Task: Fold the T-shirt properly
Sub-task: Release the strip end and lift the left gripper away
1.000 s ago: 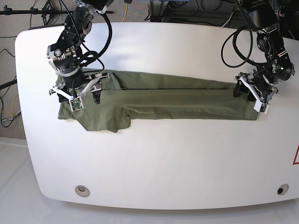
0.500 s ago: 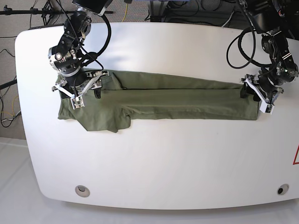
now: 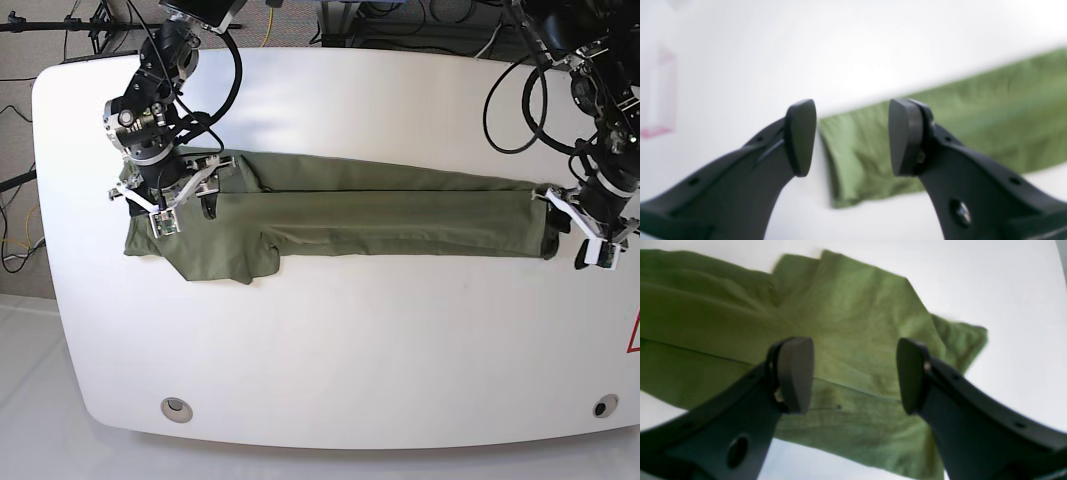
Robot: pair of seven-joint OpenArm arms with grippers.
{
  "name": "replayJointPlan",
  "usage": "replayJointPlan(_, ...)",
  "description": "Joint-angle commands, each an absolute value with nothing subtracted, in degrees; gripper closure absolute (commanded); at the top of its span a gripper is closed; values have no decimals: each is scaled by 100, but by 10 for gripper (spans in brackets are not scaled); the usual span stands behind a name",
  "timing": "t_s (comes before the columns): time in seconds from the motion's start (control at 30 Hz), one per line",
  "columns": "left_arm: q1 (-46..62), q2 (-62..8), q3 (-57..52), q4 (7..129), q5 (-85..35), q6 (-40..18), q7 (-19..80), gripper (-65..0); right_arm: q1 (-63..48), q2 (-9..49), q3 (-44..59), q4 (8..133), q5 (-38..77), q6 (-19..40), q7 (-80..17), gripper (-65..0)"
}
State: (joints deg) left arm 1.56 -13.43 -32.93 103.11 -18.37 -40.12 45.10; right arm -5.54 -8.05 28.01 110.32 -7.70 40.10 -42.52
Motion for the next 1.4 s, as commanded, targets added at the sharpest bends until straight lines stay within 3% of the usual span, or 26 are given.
replayJointPlan(0.0, 136, -1376, -3389, 10357, -1845, -4000, 4515, -330, -489, -792, 2813, 11111, -734, 4000, -4130, -376)
replayJointPlan(0.37, 133, -1382, -3994, 10509, -1842, -4000, 4830, -343, -528, -882, 2707, 11105, -714, 4000, -4123, -378)
replayJointPlan(0.7, 208, -1381, -3734, 10447, -1880, -4000, 4928, -341, -496, -834, 2748, 11041, -731, 4000, -4094, -379)
replayJointPlan(1.03, 46, -1424, -3534, 9472, -1865, -4000, 4763, -340, -523, -836, 2632, 11085, -745, 4000, -4085, -378)
replayJointPlan(1.37, 163, -1490, -3582, 10053, -1710, -3978, 4901, -324, -444, -673, 2642, 11196, -910, 4000, -4224, -374)
